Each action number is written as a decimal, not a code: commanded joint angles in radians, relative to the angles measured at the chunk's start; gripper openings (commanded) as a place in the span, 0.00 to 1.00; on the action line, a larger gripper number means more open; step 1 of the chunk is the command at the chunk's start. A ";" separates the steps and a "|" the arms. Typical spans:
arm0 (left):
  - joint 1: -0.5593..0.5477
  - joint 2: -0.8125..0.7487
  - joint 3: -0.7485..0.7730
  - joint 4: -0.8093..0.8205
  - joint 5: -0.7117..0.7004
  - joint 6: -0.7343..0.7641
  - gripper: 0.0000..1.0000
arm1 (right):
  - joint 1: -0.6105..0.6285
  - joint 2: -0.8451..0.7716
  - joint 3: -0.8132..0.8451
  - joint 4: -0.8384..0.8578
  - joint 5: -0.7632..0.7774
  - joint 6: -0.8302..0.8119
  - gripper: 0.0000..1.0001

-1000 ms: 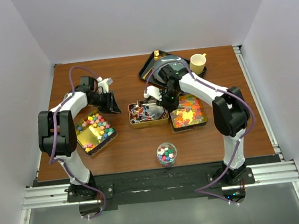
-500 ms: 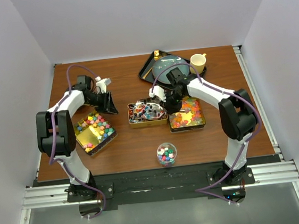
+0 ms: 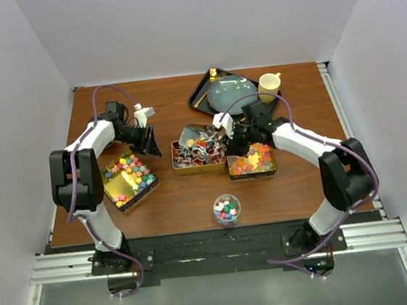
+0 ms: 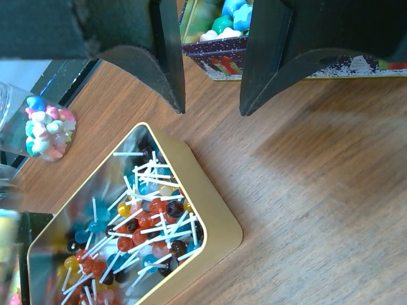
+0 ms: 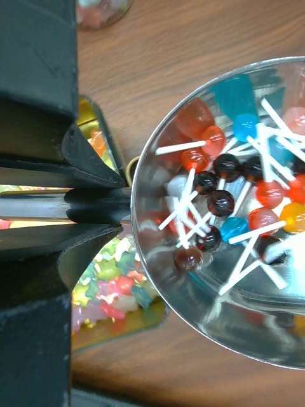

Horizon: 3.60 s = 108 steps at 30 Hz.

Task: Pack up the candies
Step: Scoop the fake candies from the storage box, then place the fake candies in the packing bottle.

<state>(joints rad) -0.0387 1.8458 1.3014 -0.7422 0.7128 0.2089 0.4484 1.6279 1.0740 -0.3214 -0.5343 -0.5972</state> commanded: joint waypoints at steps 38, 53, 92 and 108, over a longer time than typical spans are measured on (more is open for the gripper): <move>0.022 -0.410 -0.145 0.113 -0.190 -0.074 0.85 | -0.045 -0.531 0.093 -0.913 0.191 -0.648 0.00; 0.039 -0.450 -0.191 0.144 -0.199 -0.094 0.84 | 0.125 -0.562 0.055 -0.910 0.362 -0.629 0.00; 0.083 -0.459 -0.194 0.172 -0.170 -0.140 0.83 | 0.323 -0.487 0.121 -0.992 0.643 -0.635 0.00; 0.086 -0.467 -0.198 0.184 -0.153 -0.155 0.83 | 0.409 -0.419 0.184 -0.996 0.766 -0.536 0.00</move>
<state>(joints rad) 0.0376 1.4113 1.1141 -0.5919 0.5335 0.0700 0.8345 1.2087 1.2095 -1.2968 0.1631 -1.1675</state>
